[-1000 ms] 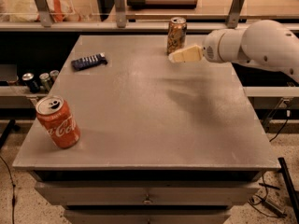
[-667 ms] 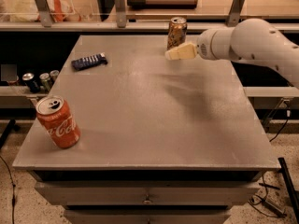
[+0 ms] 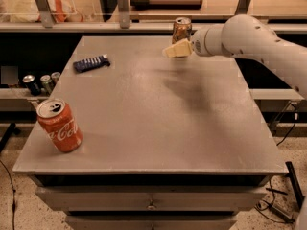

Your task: Move orange can near coke can

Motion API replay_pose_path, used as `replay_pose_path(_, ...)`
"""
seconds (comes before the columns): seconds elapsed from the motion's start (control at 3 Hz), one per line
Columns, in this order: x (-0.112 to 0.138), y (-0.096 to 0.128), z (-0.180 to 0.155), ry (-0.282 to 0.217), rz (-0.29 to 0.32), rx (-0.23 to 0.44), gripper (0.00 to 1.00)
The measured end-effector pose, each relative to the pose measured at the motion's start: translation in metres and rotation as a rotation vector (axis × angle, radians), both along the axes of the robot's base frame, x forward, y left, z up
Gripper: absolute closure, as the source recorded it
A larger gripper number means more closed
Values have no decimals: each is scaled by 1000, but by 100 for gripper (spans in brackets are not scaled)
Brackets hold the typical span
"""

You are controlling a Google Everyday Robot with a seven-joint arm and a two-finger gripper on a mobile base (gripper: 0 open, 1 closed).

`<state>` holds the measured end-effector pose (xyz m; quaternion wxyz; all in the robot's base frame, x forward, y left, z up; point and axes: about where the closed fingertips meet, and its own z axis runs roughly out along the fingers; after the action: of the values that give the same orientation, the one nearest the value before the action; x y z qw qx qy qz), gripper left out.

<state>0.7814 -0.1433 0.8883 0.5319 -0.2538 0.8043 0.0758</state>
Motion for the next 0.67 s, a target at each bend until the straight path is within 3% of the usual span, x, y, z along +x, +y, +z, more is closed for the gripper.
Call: replay_pose_path(0.67,21,7,-12,20,-6,34,0)
